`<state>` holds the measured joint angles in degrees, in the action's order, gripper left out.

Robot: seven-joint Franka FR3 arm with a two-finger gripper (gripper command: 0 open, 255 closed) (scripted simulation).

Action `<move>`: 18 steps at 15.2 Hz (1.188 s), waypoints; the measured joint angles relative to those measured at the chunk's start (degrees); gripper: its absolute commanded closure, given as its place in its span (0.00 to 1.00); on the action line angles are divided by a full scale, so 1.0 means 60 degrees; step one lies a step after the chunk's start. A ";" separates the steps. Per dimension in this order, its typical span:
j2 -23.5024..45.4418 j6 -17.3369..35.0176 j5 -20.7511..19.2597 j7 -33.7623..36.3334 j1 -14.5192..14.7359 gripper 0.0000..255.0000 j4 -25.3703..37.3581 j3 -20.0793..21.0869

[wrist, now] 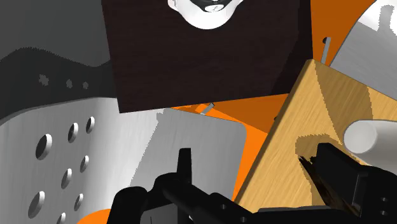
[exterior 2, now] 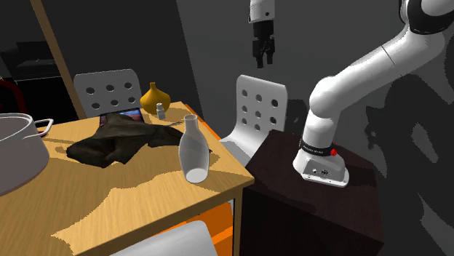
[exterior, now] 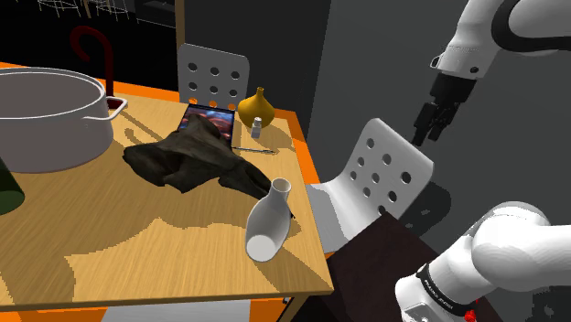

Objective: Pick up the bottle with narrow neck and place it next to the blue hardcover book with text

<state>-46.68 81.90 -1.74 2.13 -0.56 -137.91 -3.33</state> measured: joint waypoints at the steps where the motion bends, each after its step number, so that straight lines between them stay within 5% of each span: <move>1: 0.0000 0.0000 0.0000 0.0000 0.0000 0.00 0.0000 0.0000; 18: 0.1892 0.3079 0.2242 0.3843 0.0996 0.00 -0.0054 0.3573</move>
<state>-35.33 100.37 11.71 25.19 5.42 -138.23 18.10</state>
